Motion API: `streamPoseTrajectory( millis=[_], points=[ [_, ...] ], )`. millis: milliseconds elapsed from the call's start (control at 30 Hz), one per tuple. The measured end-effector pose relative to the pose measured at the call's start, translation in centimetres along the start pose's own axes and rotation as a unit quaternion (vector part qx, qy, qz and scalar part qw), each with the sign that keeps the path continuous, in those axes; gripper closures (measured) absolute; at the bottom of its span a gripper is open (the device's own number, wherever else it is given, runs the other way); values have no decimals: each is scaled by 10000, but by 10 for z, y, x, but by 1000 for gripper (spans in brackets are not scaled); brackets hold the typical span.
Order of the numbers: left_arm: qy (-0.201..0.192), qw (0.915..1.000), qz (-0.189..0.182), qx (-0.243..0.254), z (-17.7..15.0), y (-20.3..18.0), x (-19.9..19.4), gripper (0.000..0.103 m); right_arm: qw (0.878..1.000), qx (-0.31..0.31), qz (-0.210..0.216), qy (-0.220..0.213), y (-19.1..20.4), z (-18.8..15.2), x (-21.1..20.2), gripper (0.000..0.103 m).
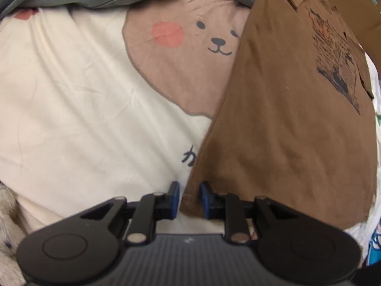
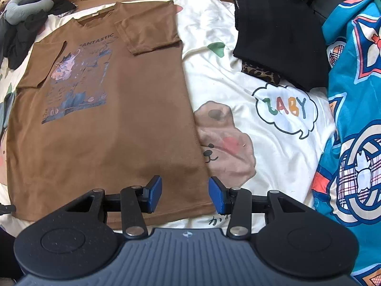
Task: Fold clothes
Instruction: 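Lower both grippers to the brown shirt hem edge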
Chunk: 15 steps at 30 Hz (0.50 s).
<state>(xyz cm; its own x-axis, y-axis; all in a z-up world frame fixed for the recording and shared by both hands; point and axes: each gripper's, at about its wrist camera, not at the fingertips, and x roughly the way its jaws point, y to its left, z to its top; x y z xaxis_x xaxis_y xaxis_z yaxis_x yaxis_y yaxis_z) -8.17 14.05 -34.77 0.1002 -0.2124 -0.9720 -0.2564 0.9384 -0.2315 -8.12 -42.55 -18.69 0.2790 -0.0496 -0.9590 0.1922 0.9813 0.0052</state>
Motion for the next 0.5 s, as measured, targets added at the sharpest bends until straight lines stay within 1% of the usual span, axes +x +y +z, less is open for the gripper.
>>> streamPoseTrajectory(
  millis=[133, 167, 200, 233, 267, 333, 433, 500],
  points=[
    [-16, 9996, 206, 200, -6, -9, -2, 82, 10000, 64, -10, 10, -2, 0, 0, 53],
    [20, 9996, 221, 170, -6, -9, -3, 83, 10000, 66, -5, 10, -3, 0, 0, 53],
    [56, 9996, 236, 139, -6, -10, -3, 85, 10000, 67, 1, 10, -3, 0, 1, 53],
    [91, 9996, 243, 123, -7, -10, -4, 94, 10000, 62, 12, 4, -4, 0, 1, 53],
    [120, 9996, 223, 156, -8, -10, -6, 95, 10000, 56, 23, -2, -4, 1, 2, 53],
    [140, 9993, 217, 257, -11, -11, -11, 96, 10000, 40, 48, -14, -7, 1, 6, 53],
    [126, 9992, 214, 311, -16, -11, -18, 96, 9992, 320, 176, 139, -23, 0, 21, 52],
    [130, 9994, 217, 257, -19, -11, -22, 96, 9990, 341, 43, 272, -31, -2, 35, 52]
  ],
)
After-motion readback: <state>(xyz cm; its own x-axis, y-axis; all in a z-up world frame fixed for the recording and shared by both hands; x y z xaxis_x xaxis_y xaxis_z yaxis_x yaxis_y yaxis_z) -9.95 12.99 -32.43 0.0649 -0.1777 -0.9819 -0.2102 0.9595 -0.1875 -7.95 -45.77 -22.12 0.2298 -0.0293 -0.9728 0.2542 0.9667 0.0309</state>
